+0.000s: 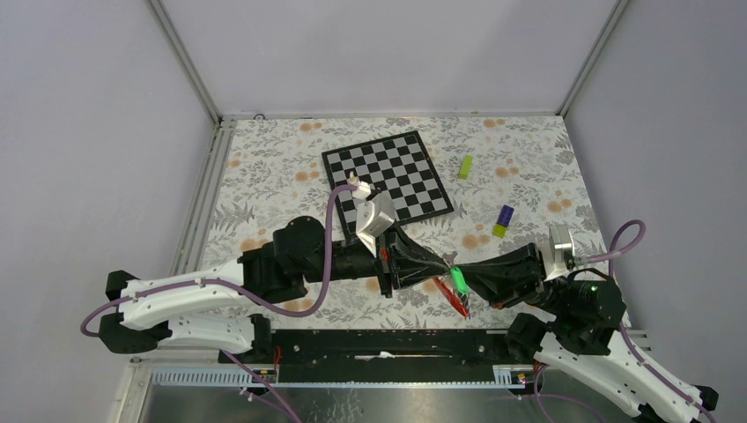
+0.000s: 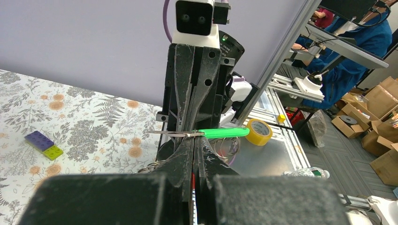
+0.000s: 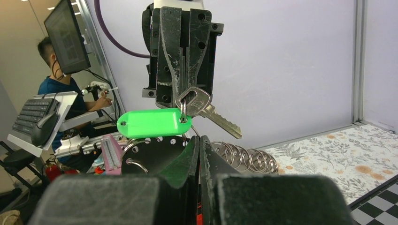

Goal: Remove the keys from the keyring
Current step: Remove the key from the keyring.

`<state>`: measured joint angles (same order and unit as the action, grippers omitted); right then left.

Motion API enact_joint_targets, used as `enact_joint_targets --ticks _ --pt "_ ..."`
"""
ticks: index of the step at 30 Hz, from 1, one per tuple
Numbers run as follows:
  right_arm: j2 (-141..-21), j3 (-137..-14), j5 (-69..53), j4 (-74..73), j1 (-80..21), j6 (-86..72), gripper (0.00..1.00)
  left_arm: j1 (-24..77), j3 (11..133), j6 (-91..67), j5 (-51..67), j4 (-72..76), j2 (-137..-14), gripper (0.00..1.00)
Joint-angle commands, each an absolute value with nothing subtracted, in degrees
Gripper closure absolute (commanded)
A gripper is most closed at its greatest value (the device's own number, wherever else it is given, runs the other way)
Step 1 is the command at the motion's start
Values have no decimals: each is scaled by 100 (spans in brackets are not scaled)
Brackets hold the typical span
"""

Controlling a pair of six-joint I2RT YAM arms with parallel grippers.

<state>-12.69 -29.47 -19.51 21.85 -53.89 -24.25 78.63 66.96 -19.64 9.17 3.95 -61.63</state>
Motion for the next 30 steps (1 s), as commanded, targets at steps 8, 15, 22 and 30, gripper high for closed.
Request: enact_joint_targets --ticks 8,15,22,30 --pt "-1616 -3572 -2251 2213 -5383 -1995 90 7857 7048 -1907 1266 589 -6098 100" --pt "-1670 -3495 -2327 2439 -5388 -2106 87 7857 7041 -1915 1263 576 -6123 100" --pt "-1600 -3471 -2353 2452 -5387 -2156 82 7857 7052 -1932 1205 571 -6122 100" --pt "-1631 -3471 -2614 2426 -5388 -2231 80 7857 7085 -1935 1160 561 -6136 100"
